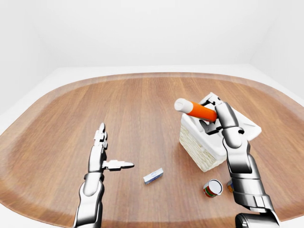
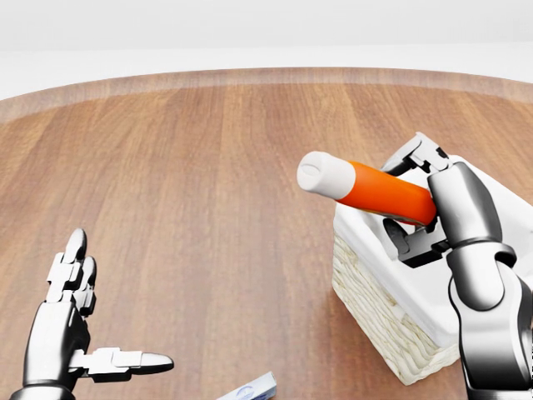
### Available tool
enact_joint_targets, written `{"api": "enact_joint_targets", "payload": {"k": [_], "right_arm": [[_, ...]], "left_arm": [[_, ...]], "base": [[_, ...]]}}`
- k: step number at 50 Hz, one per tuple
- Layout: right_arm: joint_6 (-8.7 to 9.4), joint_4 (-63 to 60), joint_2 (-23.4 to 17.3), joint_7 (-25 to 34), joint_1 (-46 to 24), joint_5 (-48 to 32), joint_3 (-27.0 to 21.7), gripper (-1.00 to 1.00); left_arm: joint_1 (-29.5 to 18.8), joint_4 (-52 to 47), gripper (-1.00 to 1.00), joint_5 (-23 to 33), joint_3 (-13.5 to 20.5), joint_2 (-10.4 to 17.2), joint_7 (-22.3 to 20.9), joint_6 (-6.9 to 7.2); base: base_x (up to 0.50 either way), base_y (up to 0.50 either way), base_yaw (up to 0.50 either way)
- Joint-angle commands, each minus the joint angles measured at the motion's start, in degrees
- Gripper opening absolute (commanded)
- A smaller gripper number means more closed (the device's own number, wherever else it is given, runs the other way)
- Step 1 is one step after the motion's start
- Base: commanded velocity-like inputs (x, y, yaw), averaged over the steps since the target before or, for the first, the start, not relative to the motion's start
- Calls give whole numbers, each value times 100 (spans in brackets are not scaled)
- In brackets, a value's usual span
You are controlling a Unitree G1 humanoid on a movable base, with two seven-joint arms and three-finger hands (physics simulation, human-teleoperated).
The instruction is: Pick up the ketchup, and put it in the basket.
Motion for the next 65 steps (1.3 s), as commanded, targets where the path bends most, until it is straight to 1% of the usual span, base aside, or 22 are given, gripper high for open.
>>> {"api": "enact_joint_targets", "payload": {"k": [1,4,8,16,24,31,40,50,65], "right_arm": [[0,284,-84,-37,-310,-320,19,-100],[0,315,-88,-30,-342,-342,22,-100],[0,476,-113,-1,-488,-490,93,-100],[0,725,-152,-27,-540,-710,107,-100],[0,917,-309,-134,-350,-777,-46,-100],[0,951,-485,-151,-341,-976,-141,-100],[0,737,-600,-42,-140,-979,-319,-100],[0,605,-616,5,28,-1045,-386,-100],[0,648,-632,-1,68,-1133,-408,-100]], "left_arm": [[-1,22,100,9,-23,-2,3,-19],[-5,26,100,9,-22,-2,3,-18],[-34,97,100,15,-29,1,12,-52],[-60,169,100,13,-33,14,21,-52],[-100,253,100,14,-28,26,42,-52],[-110,305,100,23,-42,26,48,-52],[-100,302,100,61,-75,15,72,-52],[-114,366,100,87,-98,15,89,-52],[-97,357,100,87,-104,9,74,-52]], "base": [[0,0,0],[0,0,0],[0,0,0],[0,0,0],[0,0,0],[0,0,0],[0,0,0],[0,0,0],[0,0,0]]}}
